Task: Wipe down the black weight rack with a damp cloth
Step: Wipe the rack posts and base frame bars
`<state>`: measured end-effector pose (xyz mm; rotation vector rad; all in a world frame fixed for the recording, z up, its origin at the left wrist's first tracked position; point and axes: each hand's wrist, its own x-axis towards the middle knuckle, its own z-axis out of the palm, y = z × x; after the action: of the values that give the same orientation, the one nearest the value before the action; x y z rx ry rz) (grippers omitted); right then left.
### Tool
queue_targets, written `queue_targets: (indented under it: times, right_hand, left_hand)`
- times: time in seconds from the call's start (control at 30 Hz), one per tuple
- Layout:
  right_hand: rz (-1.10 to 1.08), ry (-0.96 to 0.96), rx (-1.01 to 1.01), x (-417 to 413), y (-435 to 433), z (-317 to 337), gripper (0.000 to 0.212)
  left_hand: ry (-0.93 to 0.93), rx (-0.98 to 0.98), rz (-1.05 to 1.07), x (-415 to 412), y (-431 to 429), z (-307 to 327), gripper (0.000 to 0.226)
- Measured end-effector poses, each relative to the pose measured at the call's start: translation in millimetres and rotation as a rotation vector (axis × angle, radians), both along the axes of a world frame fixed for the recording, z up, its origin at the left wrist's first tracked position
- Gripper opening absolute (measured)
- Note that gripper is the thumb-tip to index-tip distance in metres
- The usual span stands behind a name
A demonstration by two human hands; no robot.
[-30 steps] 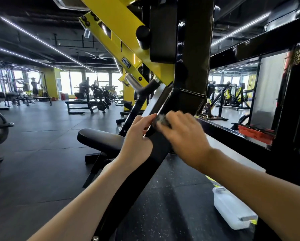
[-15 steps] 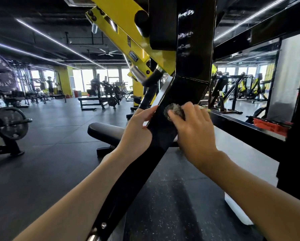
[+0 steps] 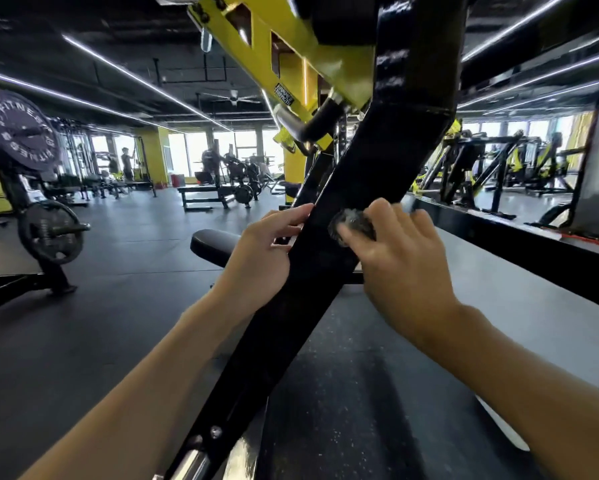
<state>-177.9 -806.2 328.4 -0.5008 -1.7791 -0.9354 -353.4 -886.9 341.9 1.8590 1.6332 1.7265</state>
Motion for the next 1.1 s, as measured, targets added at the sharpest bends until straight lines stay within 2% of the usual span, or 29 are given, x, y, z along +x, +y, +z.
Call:
queue_targets:
  times: [0.07,0.2,0.33,0.47,0.5,0.63,0.67,0.73,0.8,0.93,1.0,1.07,1.1]
  right_hand:
    - [0.023,0.045,-0.013,-17.3,-7.2,-18.8,0.024]
    - [0.027,-0.111,0.082,-27.3,-6.5,-36.7,0.025]
    - [-0.046,0.145,-0.055,-37.6,-9.9,-29.0,0.026]
    - [-0.039,-0.119,0.060,-51.8,-17.7,-45.9,0.017]
    - [-0.056,-0.121,0.065,-47.9,-16.1,-41.5,0.018]
    - [-0.088,0.156,-0.036,-54.0,-13.7,-40.9,0.027]
    - [-0.077,0.118,-0.036,-62.2,-17.8,-50.7,0.026]
    - [-0.047,-0.104,0.007,-70.3,-24.3,-70.5,0.020]
    - [-0.025,-0.237,0.043,-62.4,-24.5,-67.1,0.027]
    - [-0.078,-0.082,0.029,-54.7,-15.5,-63.7,0.028]
    - [-0.032,-0.260,0.065,-53.1,-16.0,-82.3,0.028]
    - [-0.003,-0.462,0.105,-51.6,-22.4,-84.5,0.036]
    - [0.002,-0.484,0.100,-53.0,-22.9,-78.2,0.039]
  left_hand:
    - [0.019,0.028,-0.003,-6.1,-1.4,-15.6,0.068]
    - [0.054,0.056,-0.016,-19.2,-0.1,-45.1,0.070]
    - [0.016,0.062,-0.069,-30.8,0.3,-64.8,0.079]
    - [-0.034,0.118,-0.178,-31.5,-7.5,-83.0,0.065]
    - [-0.032,0.125,-0.167,-33.3,-7.5,-87.7,0.065]
    - [-0.040,0.079,-0.075,-46.7,-1.9,-98.5,0.085]
    - [-0.038,0.062,-0.085,-49.6,-2.1,-99.0,0.086]
    - [-0.015,0.048,-0.107,-55.7,-5.9,-100.3,0.081]
    - [-0.019,0.045,-0.148,-61.9,-9.6,-103.0,0.079]
    - [-0.069,0.008,-0.175,-72.5,-6.0,-111.6,0.086]
    - [-0.054,-0.002,-0.190,-78.7,-4.9,-114.1,0.084]
    - [-0.061,0.002,-0.220,-83.6,-5.9,-115.1,0.079]
    - [-0.072,-0.004,-0.230,-85.3,-6.0,-114.8,0.077]
